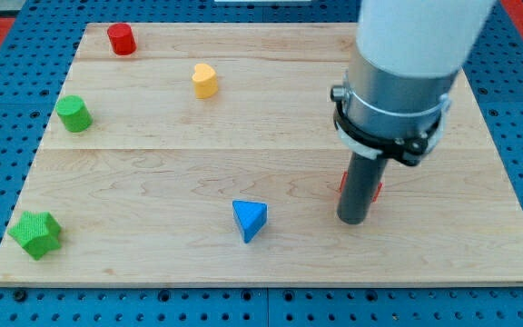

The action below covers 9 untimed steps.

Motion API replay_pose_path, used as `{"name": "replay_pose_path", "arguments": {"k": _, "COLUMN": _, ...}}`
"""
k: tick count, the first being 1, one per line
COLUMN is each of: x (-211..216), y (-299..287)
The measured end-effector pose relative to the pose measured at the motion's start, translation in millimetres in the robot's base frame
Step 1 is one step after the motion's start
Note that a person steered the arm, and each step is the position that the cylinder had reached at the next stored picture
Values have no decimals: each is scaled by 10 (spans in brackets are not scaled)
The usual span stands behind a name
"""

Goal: Move the red blocks diagonal to the yellow heart

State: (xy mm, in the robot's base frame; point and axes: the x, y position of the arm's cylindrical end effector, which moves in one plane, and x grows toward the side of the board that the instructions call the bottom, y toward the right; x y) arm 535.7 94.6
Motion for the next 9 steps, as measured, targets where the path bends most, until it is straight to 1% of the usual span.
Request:
{"name": "replay_pose_path", "arguments": {"k": 1, "x": -69, "y": -44}}
{"name": "replay_pose_path", "arguments": {"k": 2, "x": -69, "y": -246}}
{"name": "replay_pose_path", "arguments": {"k": 4, "x": -20, "y": -320}}
{"name": "replay_pose_path", "arguments": {"k": 5, "x": 164, "y": -235}}
{"name": "replay_pose_path", "arguments": {"k": 6, "x": 278, "y": 177}}
{"name": "replay_pose_path", "arguments": {"k": 7, "x": 123, "y": 530}}
{"name": "replay_pose_path", "arguments": {"k": 8, "x": -383, "y": 489}}
{"name": "replay_pose_path", "arguments": {"k": 9, "x": -371, "y": 341}}
